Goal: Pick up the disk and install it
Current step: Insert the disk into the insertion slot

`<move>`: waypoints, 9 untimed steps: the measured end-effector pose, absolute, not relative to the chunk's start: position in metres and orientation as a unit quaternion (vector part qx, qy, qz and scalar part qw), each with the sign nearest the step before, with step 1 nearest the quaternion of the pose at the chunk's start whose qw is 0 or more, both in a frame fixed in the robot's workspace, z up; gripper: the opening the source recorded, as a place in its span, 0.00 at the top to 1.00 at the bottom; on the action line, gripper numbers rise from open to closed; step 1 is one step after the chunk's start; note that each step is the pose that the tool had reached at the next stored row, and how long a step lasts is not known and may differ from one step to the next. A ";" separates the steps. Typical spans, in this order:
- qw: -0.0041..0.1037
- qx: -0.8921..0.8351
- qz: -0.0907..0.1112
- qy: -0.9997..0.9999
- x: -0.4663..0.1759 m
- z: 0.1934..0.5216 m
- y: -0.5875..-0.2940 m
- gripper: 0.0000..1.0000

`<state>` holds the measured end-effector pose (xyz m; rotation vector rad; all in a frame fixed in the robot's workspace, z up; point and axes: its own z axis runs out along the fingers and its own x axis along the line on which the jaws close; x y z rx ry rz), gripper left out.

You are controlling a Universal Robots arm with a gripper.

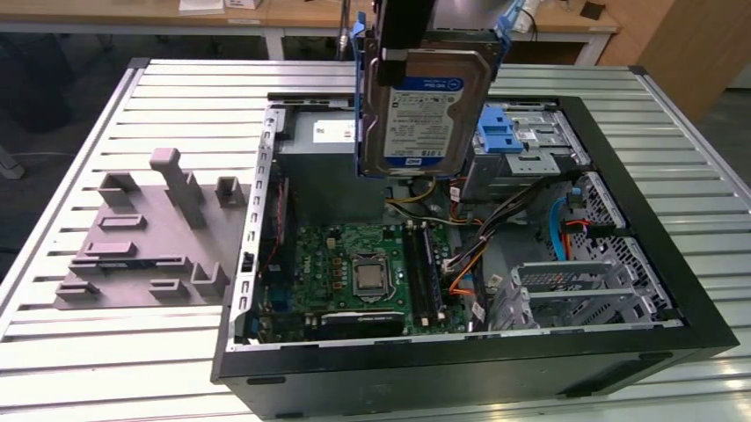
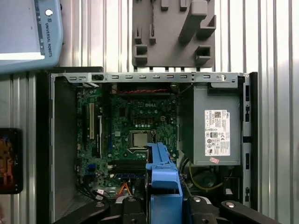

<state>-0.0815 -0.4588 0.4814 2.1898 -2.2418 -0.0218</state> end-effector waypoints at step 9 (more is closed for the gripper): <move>0.004 0.699 -0.007 -0.715 -0.081 0.481 -0.477 0.64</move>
